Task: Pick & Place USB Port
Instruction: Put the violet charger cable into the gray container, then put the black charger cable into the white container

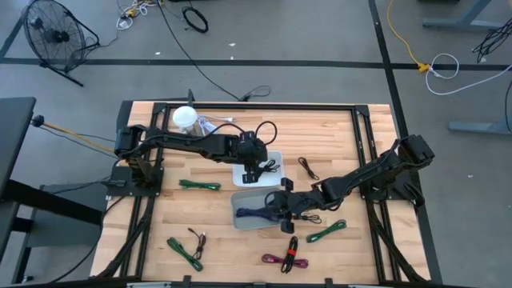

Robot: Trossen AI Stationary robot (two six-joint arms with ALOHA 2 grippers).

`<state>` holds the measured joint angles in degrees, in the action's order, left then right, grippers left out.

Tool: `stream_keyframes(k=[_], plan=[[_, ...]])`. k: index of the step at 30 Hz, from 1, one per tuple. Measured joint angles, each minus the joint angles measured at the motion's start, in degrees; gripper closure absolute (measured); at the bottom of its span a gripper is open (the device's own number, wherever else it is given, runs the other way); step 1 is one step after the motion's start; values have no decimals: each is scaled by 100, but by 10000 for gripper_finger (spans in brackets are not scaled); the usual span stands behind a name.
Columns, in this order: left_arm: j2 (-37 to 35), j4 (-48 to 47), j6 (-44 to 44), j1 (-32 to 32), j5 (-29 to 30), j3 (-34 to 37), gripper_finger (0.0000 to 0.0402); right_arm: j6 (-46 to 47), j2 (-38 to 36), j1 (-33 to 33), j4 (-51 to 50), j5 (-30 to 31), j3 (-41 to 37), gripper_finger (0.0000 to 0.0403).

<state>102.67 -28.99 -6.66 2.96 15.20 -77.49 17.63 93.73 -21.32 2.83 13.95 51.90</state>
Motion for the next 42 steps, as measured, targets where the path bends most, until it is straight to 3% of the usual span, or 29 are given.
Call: stream_keyframes(k=[7, 18, 26, 36, 42], plan=[[0, 0, 0, 0, 0, 0, 271, -167, 0, 30, 102, 56, 0, 253], [-27, -15, -4, 7, 20, 0, 271, -325, -452, 400, -434, 217, 0, 263], [-209, -354, -4, 7, 22, -7, 271, -507, -1463, 708, -1593, 1466, 0, 284], [-431, -761, -70, 8, 36, -7, 271, 717, -1731, 1575, -3900, 1860, -2, 273], [-437, -1010, -152, 39, 68, -3, 271, 1088, -1617, 1925, -3977, 1654, -293, 244]])
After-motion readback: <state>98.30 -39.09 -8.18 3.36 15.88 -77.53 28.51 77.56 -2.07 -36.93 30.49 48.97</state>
